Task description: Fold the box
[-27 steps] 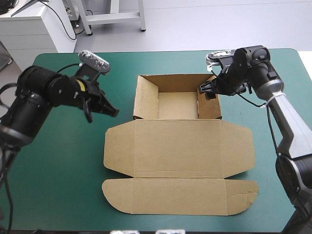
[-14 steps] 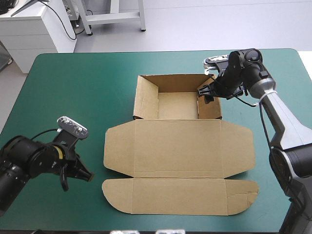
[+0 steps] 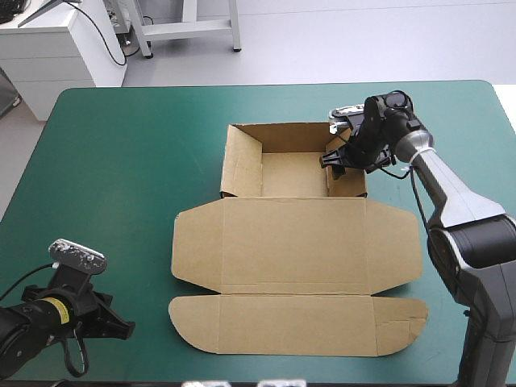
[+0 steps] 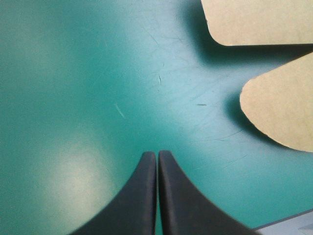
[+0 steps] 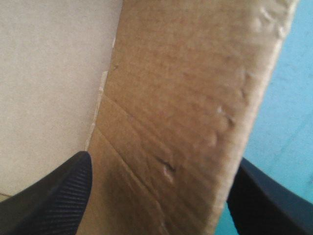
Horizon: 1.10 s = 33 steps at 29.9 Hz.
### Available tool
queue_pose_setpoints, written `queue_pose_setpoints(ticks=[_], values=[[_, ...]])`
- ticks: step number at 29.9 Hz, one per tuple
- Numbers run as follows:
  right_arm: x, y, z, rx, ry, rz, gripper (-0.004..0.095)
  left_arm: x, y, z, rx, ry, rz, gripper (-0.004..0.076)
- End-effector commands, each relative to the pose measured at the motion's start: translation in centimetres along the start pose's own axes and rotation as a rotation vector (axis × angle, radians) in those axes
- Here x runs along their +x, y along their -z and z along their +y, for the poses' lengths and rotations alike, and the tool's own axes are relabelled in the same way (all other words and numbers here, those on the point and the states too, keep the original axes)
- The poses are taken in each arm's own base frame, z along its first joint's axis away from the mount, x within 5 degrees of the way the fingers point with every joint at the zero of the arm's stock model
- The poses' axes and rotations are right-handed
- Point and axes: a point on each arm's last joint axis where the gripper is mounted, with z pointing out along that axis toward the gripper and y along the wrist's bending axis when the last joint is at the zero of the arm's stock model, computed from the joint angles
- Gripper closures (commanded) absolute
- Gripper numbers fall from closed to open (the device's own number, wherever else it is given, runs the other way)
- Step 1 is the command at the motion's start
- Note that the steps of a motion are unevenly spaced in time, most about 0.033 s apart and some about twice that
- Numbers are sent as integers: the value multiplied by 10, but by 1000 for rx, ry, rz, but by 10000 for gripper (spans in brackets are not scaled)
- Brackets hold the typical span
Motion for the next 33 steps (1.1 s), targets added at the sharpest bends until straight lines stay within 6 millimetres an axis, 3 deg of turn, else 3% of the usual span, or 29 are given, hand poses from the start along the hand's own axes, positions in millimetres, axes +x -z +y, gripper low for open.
queue_pose_setpoints(ticks=[1,4,9,11,18,22,26,33], values=[[-5,32,0,4,5,-101,267,-4,9,1,-1,14,-76,731],[-5,32,0,5,5,-101,436,-5,9,1,0,14,-88,731],[-5,32,0,5,5,-95,841,-7,9,1,2,14,-104,731],[-5,32,-1,12,9,-94,925,-8,10,1,4,14,-119,731],[-4,39,-10,120,59,-108,929,-14,10,0,10,12,-185,731],[-2,54,-36,281,106,-117,929,-16,11,0,12,2,-208,731],[1,72,-79,318,19,-170,929,-16,11,0,11,-6,-208,731],[31,92,-183,394,-213,-191,929,-16,11,0,11,-6,-208,731]])
